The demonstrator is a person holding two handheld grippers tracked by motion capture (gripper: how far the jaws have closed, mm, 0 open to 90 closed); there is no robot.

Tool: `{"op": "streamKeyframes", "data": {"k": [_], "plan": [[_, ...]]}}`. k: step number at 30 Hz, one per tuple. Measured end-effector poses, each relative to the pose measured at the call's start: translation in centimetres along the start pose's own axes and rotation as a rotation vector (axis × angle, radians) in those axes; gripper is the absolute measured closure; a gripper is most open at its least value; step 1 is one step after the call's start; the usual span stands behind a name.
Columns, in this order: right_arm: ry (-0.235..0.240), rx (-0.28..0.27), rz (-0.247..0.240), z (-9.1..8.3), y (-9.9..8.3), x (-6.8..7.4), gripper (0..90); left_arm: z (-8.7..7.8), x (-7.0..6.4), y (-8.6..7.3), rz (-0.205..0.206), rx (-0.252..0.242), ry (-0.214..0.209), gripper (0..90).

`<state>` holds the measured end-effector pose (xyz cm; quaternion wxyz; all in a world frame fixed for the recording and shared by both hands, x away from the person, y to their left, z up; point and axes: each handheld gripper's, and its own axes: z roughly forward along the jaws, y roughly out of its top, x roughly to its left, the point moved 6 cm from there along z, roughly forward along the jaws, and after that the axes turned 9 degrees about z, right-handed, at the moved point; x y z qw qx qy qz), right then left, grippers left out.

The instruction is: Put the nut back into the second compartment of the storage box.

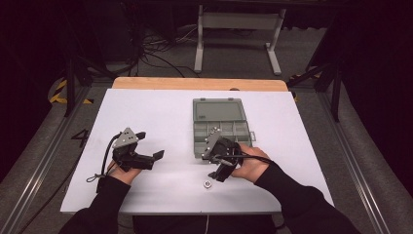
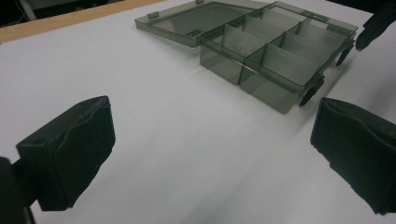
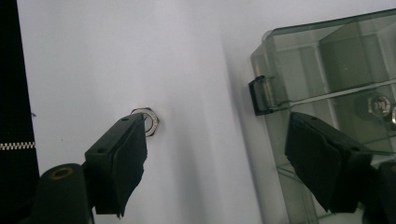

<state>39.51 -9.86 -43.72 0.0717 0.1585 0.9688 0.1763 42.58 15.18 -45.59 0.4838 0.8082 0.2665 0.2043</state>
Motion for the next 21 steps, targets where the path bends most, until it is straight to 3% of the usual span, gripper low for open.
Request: {"op": "streamKeyframes", "data": {"k": [9,15,21], "plan": [[0.038,0.057,-0.028,2.5,-0.7,1.6,24.3,0.0,0.0,0.0,0.001,-0.001,-0.002,0.7],[0.083,0.096,-0.045,3.7,-1.0,2.6,35.0,0.0,0.0,0.0,0.002,0.0,-0.001,0.7],[0.111,0.115,-0.053,4.2,-1.1,3.2,51.1,0.0,0.0,0.0,0.002,-0.001,-0.002,0.7]]}}
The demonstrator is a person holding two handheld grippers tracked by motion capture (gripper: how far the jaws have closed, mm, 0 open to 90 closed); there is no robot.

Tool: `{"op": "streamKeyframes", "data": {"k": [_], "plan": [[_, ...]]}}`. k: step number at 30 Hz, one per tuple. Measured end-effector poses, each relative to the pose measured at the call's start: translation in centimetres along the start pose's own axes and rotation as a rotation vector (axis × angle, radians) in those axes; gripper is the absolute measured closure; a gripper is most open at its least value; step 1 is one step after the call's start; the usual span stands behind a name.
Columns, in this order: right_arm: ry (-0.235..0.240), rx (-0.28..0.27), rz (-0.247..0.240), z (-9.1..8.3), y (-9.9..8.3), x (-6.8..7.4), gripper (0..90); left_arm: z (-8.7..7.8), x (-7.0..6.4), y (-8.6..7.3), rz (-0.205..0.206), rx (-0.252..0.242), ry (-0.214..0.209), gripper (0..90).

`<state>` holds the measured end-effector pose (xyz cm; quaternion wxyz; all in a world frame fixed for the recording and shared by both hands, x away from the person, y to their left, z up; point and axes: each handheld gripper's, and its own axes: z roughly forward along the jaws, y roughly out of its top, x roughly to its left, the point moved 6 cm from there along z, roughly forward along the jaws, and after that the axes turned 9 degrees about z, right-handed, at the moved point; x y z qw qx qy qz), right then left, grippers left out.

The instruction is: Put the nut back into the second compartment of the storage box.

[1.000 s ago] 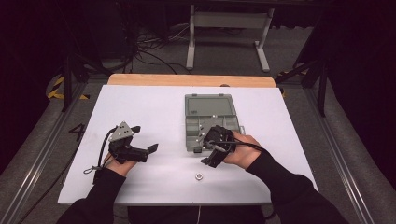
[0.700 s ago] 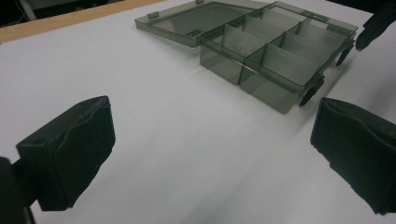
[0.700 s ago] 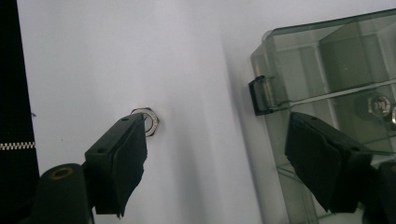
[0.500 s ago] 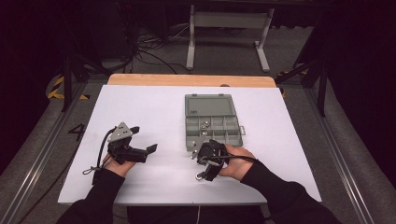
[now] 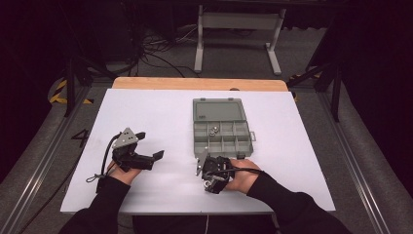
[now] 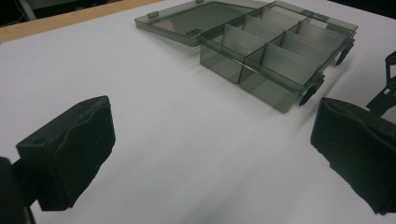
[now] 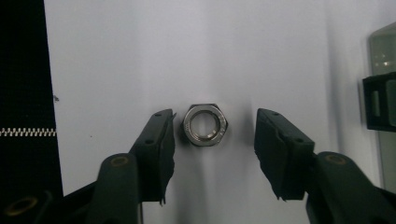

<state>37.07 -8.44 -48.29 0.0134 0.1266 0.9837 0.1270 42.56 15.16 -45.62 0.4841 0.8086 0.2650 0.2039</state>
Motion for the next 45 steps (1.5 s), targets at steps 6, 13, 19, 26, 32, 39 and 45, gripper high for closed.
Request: {"op": "streamKeyframes", "data": {"k": [6,13,19,26,32,39,45], "plan": [[0.019,0.0,-0.007,0.0,0.3,0.2,65.0,0.0,0.0,0.0,0.001,0.001,-0.001,0.7],[0.028,0.011,-0.008,0.0,0.5,0.2,67.6,0.0,0.0,0.0,0.001,0.001,0.001,0.7],[0.029,0.002,0.002,-0.3,0.6,0.2,67.6,0.0,0.0,0.0,0.0,0.001,0.002,0.7],[0.02,-0.026,-0.005,-2.0,1.2,-0.2,67.6,0.0,0.0,0.0,0.001,0.002,0.002,0.7],[0.0,-0.049,-0.008,-3.9,1.9,-0.8,67.6,0.0,0.0,0.0,-0.001,0.001,0.002,0.7],[-0.021,-0.083,0.008,-6.0,2.8,-2.1,67.6,0.0,0.0,0.0,-0.001,-0.003,0.002,0.8],[-0.036,-0.104,0.022,-7.2,3.3,-3.3,67.6,-0.1,0.1,0.0,-0.005,-0.008,0.0,0.8]]}}
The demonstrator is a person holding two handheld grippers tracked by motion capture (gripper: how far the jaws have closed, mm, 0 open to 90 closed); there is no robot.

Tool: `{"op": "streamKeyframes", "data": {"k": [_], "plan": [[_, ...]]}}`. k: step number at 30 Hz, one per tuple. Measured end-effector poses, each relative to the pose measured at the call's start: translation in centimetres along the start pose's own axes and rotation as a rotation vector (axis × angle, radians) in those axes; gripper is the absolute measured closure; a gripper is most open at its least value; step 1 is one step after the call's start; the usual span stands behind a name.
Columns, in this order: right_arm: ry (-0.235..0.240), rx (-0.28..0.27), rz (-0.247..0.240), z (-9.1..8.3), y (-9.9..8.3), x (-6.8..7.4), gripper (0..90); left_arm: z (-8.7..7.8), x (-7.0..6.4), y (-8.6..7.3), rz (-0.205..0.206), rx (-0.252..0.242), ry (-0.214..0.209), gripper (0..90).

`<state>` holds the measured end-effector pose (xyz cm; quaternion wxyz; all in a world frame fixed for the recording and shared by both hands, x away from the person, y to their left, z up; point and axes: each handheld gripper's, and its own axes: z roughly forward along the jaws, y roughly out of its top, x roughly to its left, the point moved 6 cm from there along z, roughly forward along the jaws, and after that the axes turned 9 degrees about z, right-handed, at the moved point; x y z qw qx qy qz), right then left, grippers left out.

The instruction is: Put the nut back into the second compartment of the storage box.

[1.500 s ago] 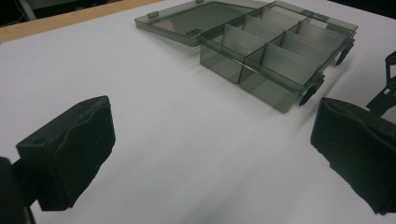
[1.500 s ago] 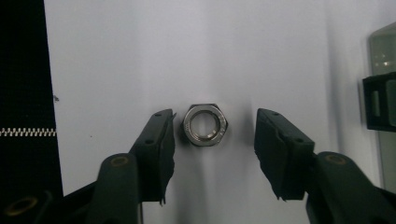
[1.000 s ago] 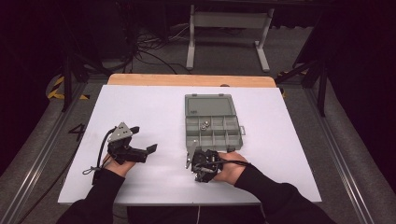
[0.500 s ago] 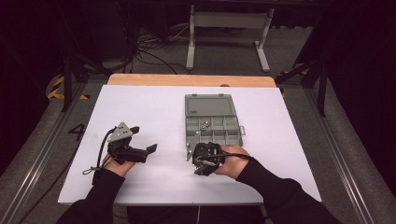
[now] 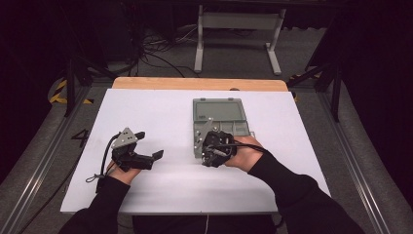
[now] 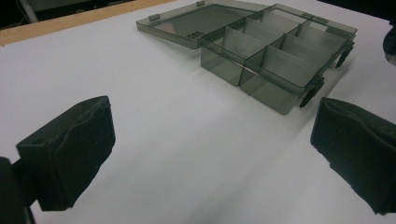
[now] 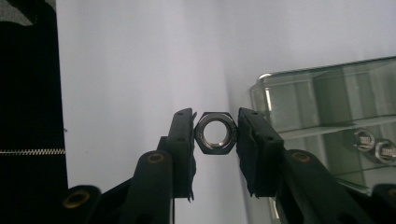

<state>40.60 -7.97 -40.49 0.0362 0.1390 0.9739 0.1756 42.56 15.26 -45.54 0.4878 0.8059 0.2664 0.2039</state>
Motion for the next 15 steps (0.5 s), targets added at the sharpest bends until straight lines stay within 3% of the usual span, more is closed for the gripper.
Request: {"op": "streamKeyframes", "data": {"k": [5,8,15], "plan": [[-0.018,-0.018,0.014,-1.0,0.7,-1.3,67.6,0.0,0.0,0.0,0.005,0.0,-0.003,0.7],[-0.027,-0.028,0.033,-1.5,1.1,-2.2,67.6,0.0,0.0,0.1,-0.015,-0.015,-0.015,0.9],[-0.042,-0.024,0.062,-2.0,1.5,-4.1,67.6,-0.3,0.1,0.4,-0.011,-0.05,-0.006,0.4]]}}
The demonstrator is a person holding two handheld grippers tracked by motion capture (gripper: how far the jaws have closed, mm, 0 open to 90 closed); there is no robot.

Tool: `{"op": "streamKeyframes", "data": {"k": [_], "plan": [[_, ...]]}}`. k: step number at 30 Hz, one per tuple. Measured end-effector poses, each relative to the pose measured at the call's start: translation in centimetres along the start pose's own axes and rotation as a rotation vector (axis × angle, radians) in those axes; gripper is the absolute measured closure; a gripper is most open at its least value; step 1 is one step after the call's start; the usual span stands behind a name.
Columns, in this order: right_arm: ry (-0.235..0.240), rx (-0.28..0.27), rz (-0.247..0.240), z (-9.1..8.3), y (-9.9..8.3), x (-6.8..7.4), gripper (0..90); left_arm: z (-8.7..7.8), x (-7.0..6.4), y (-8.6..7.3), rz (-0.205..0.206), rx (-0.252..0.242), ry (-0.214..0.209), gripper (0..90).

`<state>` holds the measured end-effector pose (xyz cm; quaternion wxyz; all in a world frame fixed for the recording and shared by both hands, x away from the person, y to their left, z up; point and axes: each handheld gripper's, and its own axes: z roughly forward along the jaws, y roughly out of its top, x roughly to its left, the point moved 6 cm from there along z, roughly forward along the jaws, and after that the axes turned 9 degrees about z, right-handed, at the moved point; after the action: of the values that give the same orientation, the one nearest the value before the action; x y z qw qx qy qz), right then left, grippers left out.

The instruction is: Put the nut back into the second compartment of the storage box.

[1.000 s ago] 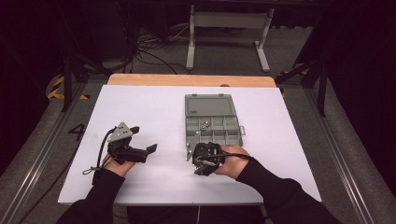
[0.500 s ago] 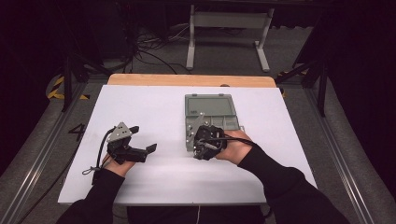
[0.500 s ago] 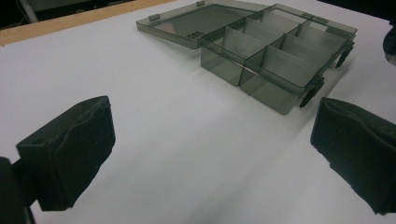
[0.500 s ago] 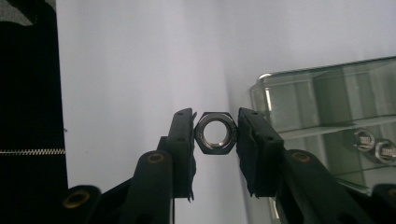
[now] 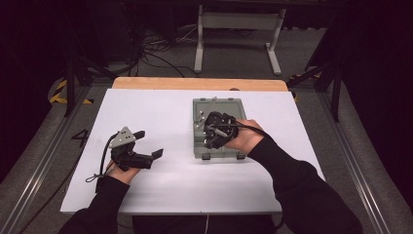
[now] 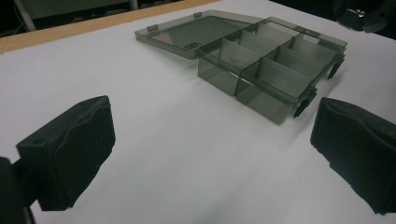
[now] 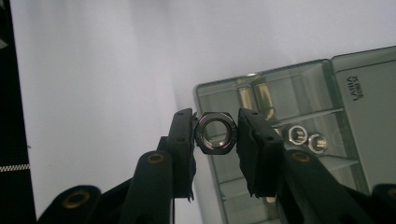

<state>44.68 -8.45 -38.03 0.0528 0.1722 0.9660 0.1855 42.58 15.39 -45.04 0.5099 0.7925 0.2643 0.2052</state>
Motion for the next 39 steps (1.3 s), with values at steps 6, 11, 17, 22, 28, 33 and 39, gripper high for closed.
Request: {"op": "streamKeyframes", "data": {"k": [6,11,17,22,28,33,39], "plan": [[-0.013,-0.01,0.025,-0.3,0.5,-1.7,67.6,0.0,-0.1,0.1,-0.013,-0.019,-0.016,0.7],[-0.032,-0.016,0.052,-0.4,0.9,-3.3,67.6,0.0,0.0,-0.1,-0.019,0.01,-0.014,0.4],[-0.048,-0.042,0.095,-0.3,1.6,-5.1,67.6,0.1,-0.2,-0.1,0.012,0.032,0.01,0.1],[-0.055,-0.031,0.123,0.5,1.6,-6.6,67.6,-0.1,-0.4,0.1,-0.005,-0.008,-0.017,0.1],[-0.062,-0.023,0.159,1.4,1.3,-8.2,67.5,0.1,-0.4,-0.2,0.005,0.022,0.011,0.3],[-0.066,-0.023,0.176,2.5,0.9,-8.8,67.5,0.1,-0.5,-0.3,0.013,0.031,-0.005,0.5],[-0.062,0.002,0.196,4.2,0.2,-9.2,67.5,0.1,-0.7,-0.2,0.024,0.033,0.004,0.5]]}}
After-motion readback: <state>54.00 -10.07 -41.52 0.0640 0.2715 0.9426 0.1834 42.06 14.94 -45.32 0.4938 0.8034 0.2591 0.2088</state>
